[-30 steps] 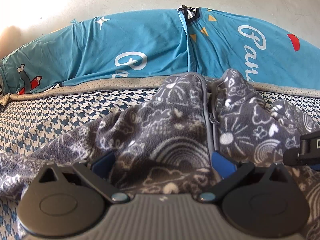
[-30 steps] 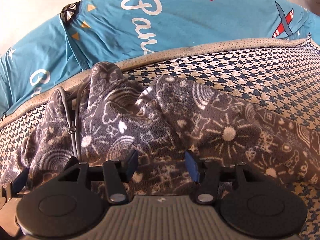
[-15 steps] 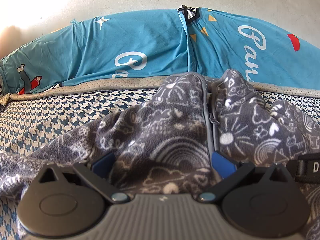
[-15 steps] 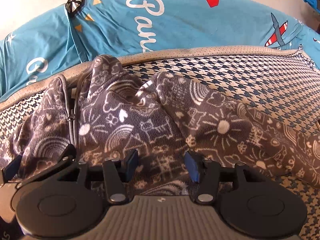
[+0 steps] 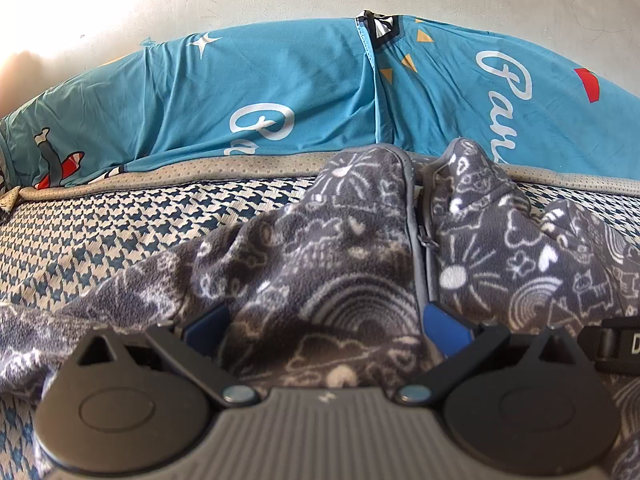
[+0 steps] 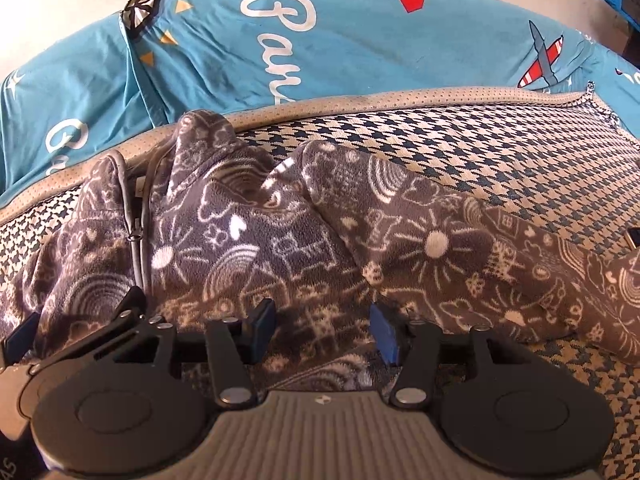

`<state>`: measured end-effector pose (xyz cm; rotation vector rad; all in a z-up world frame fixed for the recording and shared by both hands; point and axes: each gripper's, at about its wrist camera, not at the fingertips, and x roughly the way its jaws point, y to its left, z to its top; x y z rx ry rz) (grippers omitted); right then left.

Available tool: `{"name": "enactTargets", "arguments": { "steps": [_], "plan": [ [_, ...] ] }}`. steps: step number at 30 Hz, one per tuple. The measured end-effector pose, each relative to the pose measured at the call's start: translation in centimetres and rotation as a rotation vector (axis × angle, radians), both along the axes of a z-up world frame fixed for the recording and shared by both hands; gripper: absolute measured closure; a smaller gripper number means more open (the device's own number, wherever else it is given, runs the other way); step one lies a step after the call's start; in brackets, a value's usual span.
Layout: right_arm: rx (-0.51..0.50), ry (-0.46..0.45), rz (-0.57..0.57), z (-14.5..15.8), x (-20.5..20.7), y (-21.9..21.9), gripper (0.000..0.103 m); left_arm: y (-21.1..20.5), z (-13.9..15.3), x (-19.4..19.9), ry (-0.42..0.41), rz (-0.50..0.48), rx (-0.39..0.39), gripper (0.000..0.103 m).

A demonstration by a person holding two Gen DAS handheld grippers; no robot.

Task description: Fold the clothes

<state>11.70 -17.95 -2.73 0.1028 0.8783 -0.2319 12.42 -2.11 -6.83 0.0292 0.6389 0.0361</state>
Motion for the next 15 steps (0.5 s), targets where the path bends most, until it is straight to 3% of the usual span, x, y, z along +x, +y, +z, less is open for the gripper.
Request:
{"name": "enactTargets", "arguments": {
  "steps": [10,15],
  "plan": [
    [0.033,0.009,-0.019,-0.19,0.14,-0.28,0.050,0.00,0.02,-0.08,0.001,0.000,0.000,0.000],
    [-0.024,-0.010,-0.022,-0.34,-0.24,0.46,0.049,-0.01,0.00,-0.10,0.001,0.000,0.000,0.000]
  ]
}}
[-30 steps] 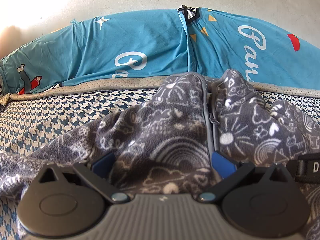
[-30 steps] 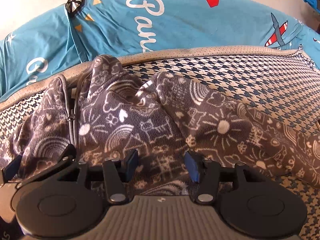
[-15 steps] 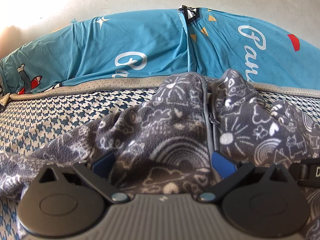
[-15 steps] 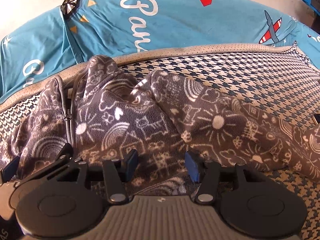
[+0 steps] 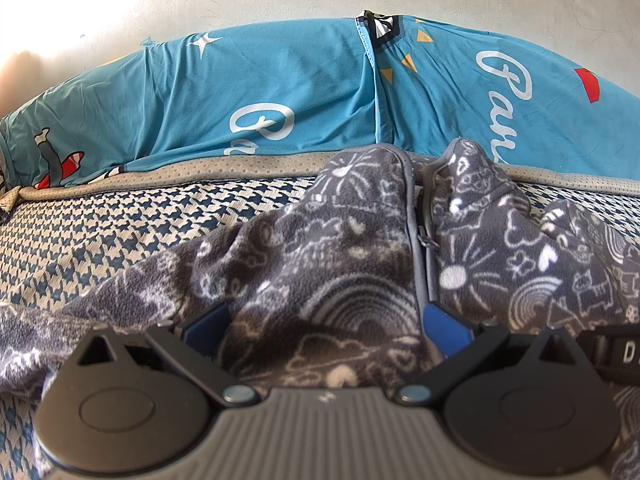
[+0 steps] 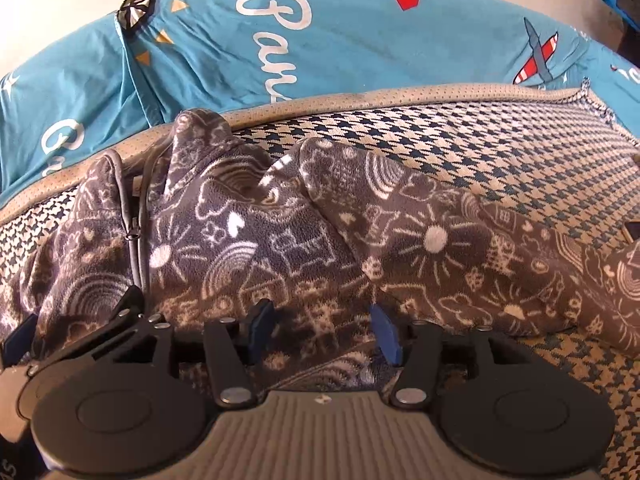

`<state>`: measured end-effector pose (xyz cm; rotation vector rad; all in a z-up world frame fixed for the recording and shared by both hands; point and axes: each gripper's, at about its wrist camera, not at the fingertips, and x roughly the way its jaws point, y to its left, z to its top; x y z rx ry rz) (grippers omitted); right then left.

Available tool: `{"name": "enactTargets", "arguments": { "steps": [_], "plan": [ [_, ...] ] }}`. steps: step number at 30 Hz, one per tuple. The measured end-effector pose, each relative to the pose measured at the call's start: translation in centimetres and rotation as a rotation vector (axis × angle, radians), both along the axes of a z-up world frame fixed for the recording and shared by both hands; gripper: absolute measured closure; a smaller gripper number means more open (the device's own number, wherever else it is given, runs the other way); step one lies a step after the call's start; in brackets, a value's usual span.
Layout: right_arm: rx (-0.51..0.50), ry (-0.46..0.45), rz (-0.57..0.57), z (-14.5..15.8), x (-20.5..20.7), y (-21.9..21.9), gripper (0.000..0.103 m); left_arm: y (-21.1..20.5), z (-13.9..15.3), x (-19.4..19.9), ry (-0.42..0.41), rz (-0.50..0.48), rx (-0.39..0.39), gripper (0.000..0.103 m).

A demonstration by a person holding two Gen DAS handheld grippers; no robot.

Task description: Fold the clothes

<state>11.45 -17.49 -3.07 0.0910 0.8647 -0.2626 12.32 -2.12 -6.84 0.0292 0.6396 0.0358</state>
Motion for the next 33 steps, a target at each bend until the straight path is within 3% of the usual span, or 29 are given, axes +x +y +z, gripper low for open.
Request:
{"name": "enactTargets", "arguments": {
  "steps": [3,5,13,19,33],
  "plan": [
    [-0.003,-0.015,-0.021,0.0,-0.1,0.0,0.047,0.0,0.0,0.0,0.000,0.000,0.000,0.000],
    [0.045,-0.040,-0.030,-0.3,-0.1,-0.4,0.038,0.0,0.0,0.0,0.001,0.002,-0.001,0.000],
    [0.023,-0.137,0.043,-1.4,0.6,-0.9,0.034,0.5,-0.1,0.2,0.012,0.026,-0.029,0.000],
    [0.065,-0.169,0.054,-1.5,0.3,-1.4,0.025,0.8,-0.1,0.2,0.011,0.040,-0.048,0.000],
    [0.128,-0.230,0.051,-1.6,-0.3,-2.2,0.020,0.5,0.0,0.2,0.013,0.040,-0.036,0.000]
  ]
}}
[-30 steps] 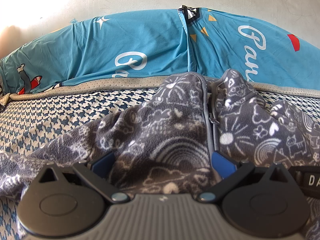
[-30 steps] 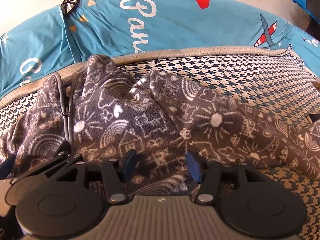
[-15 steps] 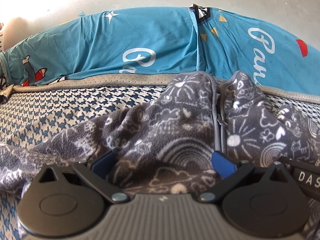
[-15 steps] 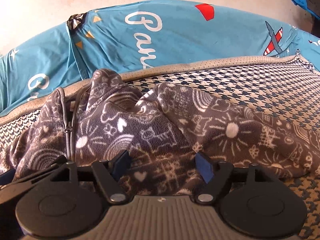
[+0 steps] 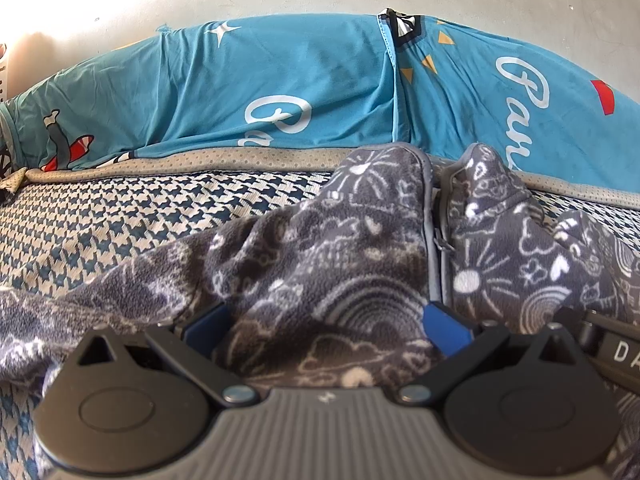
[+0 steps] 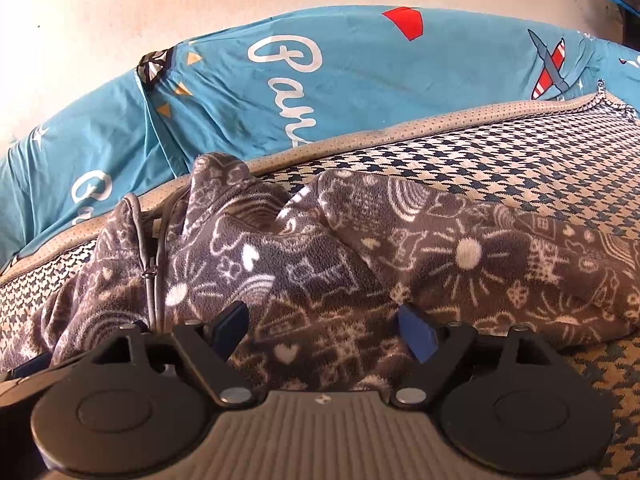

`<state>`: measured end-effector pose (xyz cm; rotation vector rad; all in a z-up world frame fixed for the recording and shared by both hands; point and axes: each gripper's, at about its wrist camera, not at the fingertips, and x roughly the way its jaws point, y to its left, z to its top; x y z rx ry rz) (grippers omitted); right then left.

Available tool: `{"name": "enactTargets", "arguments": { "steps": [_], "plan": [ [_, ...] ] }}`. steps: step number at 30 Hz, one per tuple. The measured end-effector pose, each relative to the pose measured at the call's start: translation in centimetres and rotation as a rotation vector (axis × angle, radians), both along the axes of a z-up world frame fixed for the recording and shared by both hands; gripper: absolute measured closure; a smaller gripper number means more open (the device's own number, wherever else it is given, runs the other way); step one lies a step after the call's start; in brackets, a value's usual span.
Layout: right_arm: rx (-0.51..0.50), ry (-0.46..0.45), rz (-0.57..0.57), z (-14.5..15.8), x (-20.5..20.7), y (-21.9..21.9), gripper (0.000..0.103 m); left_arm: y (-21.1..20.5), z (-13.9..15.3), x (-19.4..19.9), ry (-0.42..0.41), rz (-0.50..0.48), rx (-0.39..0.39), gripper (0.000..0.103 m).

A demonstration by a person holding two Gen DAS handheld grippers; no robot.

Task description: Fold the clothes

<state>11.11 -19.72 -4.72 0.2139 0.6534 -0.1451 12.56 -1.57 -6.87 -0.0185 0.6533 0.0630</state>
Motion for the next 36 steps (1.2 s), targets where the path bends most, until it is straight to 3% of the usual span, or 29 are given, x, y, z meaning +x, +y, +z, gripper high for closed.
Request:
{"name": "enactTargets", "arguments": {
  "steps": [24,31,36],
  "plan": [
    [0.043,-0.023,0.001,0.02,-0.37,-0.48,0.017,0.05,0.11,-0.04,0.000,-0.001,-0.001,0.000],
    [0.114,-0.040,0.013,-0.04,-0.37,-0.99,0.004,-0.06,0.11,-0.06,0.000,-0.001,0.002,0.000],
    [0.118,-0.041,0.017,-0.06,-0.26,-0.83,0.002,0.04,0.06,-0.02,0.000,-0.001,0.002,0.000]
  ]
}}
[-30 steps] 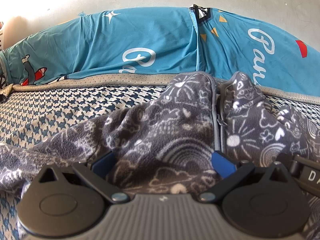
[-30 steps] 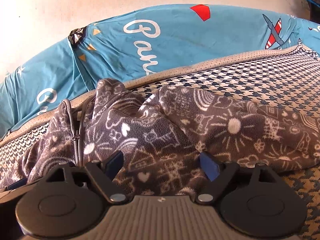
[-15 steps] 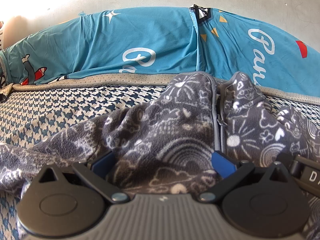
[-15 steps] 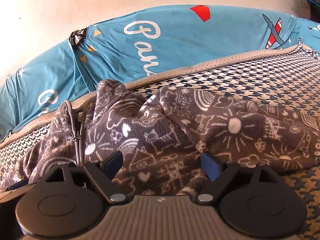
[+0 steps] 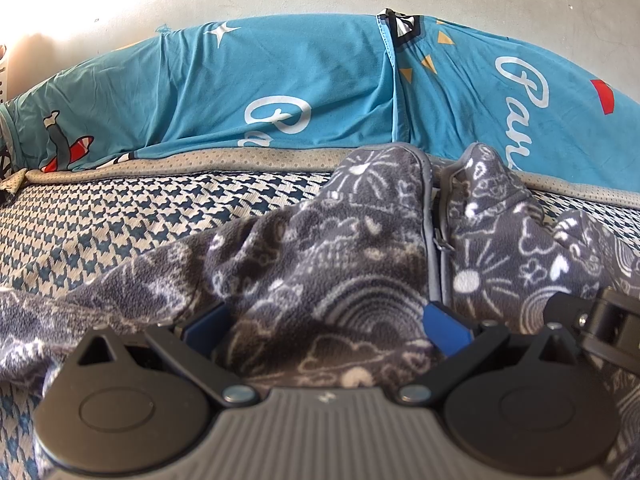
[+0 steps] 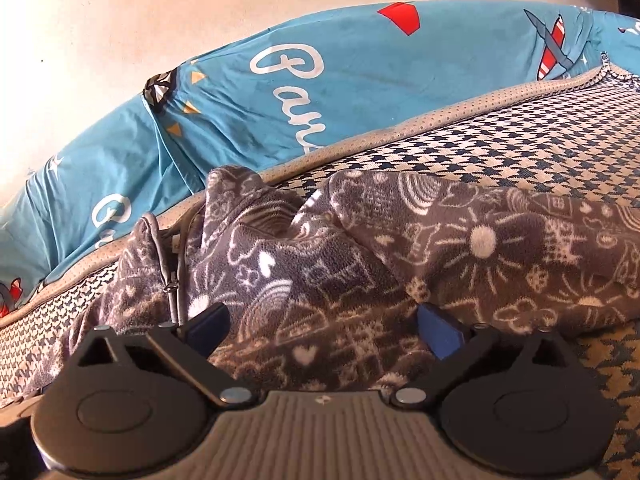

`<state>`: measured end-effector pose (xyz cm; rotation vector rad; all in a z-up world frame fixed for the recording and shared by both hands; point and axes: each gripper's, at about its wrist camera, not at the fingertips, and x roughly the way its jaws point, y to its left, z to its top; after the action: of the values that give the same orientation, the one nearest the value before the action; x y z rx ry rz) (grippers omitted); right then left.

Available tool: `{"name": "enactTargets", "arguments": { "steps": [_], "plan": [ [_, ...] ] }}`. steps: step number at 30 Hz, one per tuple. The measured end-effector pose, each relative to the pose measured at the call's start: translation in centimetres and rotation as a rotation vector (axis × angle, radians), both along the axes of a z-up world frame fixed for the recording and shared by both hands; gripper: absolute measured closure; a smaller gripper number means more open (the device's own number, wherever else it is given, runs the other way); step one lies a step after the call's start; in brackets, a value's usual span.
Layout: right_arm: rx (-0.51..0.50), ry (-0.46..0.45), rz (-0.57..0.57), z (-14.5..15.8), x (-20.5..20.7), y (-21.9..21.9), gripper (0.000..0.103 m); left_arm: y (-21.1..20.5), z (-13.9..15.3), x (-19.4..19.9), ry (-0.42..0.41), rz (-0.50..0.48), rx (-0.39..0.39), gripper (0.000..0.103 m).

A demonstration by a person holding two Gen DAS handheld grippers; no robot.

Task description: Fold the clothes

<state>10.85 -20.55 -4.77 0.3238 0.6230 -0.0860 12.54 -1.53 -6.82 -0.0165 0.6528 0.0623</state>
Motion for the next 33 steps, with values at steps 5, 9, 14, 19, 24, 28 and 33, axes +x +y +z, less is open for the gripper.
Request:
{"name": "enactTargets", "arguments": {
  "steps": [5,9,14,19,24,28,33],
  "plan": [
    [-0.025,0.008,-0.022,0.05,0.15,0.62,0.000,-0.07,-0.05,-0.02,0.000,-0.001,0.006,0.000],
    [-0.023,0.006,-0.021,-0.10,0.17,0.50,0.000,-0.15,-0.09,-0.04,-0.001,-0.001,0.011,0.000],
    [-0.024,0.004,-0.021,-0.14,0.19,0.51,0.000,-0.19,-0.07,-0.04,-0.001,-0.002,0.011,0.000],
    [-0.023,0.004,-0.019,-0.11,0.21,0.48,0.000,-0.11,-0.07,-0.05,0.000,-0.002,0.010,0.000],
    [-0.027,0.002,-0.018,-0.06,0.21,0.52,0.000,-0.06,-0.06,-0.03,0.000,-0.003,0.010,0.000],
    [-0.025,0.008,-0.016,-0.06,0.27,0.62,0.000,-0.10,-0.08,-0.07,-0.001,-0.003,0.011,0.000],
    [-0.027,0.012,-0.021,-0.09,0.35,0.63,0.000,-0.03,-0.05,-0.08,-0.001,-0.003,0.010,0.000]
  ]
}}
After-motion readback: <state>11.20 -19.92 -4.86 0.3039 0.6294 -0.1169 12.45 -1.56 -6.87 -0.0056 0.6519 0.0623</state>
